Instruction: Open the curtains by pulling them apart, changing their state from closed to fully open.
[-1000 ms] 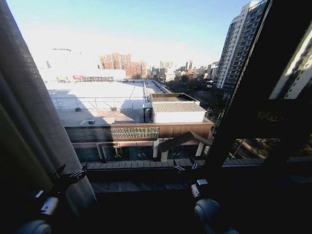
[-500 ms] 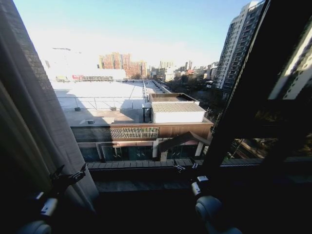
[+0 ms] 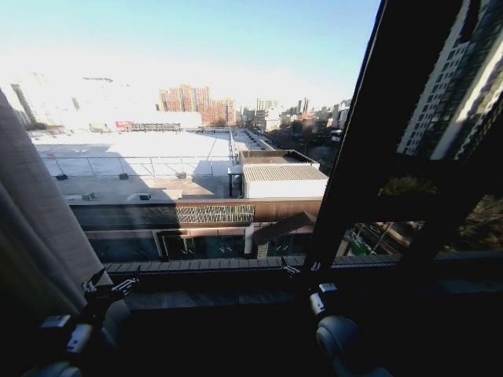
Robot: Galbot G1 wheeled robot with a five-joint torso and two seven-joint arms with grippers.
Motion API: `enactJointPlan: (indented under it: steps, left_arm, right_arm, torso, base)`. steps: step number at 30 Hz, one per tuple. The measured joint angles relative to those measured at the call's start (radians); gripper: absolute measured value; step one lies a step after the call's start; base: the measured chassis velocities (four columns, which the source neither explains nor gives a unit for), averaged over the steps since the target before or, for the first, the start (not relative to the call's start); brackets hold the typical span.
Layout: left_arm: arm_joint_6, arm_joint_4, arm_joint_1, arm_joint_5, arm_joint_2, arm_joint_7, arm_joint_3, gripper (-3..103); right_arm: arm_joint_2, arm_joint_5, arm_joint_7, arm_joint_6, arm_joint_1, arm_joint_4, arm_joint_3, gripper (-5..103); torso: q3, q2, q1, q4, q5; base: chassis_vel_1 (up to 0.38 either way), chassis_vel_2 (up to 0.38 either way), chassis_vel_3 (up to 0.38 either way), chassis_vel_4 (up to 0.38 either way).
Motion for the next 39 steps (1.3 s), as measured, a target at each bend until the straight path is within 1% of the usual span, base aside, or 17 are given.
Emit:
enactJointPlan:
  steps: [6, 10, 11, 19, 25, 30, 34, 39]
  left_arm:
    - [-0.005, 0.008, 0.001, 0.008, -0.007, 0.005, 0.005, 100]
    - [-0.006, 0.016, -0.012, 0.020, -0.015, 0.008, 0.012, 100]
    - [-0.006, 0.018, -0.021, 0.025, -0.020, 0.008, 0.014, 100]
    - [-0.007, 0.014, -0.022, 0.028, -0.026, 0.009, 0.015, 100]
    - [-0.028, 0.024, -0.016, 0.036, -0.035, 0.024, 0.011, 100]
    - [-0.043, 0.031, -0.014, 0.042, -0.037, 0.030, 0.007, 100]
    - [-0.049, 0.031, -0.011, 0.045, -0.042, 0.033, 0.007, 100]
    - [-0.050, 0.035, -0.014, 0.048, -0.046, 0.033, 0.007, 100]
  right_arm:
    - [-0.012, 0.008, 0.003, -0.003, 0.002, 0.001, 0.000, 100]
    - [-0.021, 0.018, 0.004, -0.003, 0.008, -0.002, 0.000, 100]
    - [-0.026, 0.021, 0.004, -0.004, 0.011, -0.004, -0.001, 100]
    - [-0.036, 0.033, 0.018, -0.012, 0.024, -0.008, -0.010, 100]
    - [-0.034, 0.033, 0.021, -0.012, 0.024, -0.018, -0.011, 100]
    - [-0.031, 0.032, 0.021, -0.008, 0.020, -0.024, -0.014, 100]
    - [-0.030, 0.032, 0.022, -0.006, 0.020, -0.026, -0.013, 100]
    - [-0.030, 0.032, 0.022, -0.004, 0.019, -0.028, -0.011, 100]
  torso:
    - [0.000, 0.000, 0.000, -0.0002, 0.0002]
    - [0.000, 0.000, 0.000, 0.0000, 0.0002]
    - [0.000, 0.000, 0.000, -0.0002, 0.0002]
    - [0.000, 0.000, 0.000, 0.0000, 0.0001]
    - [0.000, 0.000, 0.000, 0.0000, 0.0002]
    - [0.000, 0.000, 0.000, -0.0002, -0.0001]
    - [0.000, 0.000, 0.000, -0.0001, 0.0006]
    - [0.000, 0.000, 0.000, 0.0000, -0.0002]
  base:
    - [-0.353, -0.367, 0.340, 0.360]
    - [-0.352, -0.384, 0.349, 0.392]
    - [-0.360, -0.377, 0.356, 0.376]
    - [-0.328, -0.390, 0.328, 0.381]
    - [-0.264, -0.420, 0.271, 0.414]
    - [-0.225, -0.492, 0.211, 0.475]
    - [-0.103, -0.444, 0.114, 0.438]
    - [-0.042, -0.395, 0.037, 0.394]
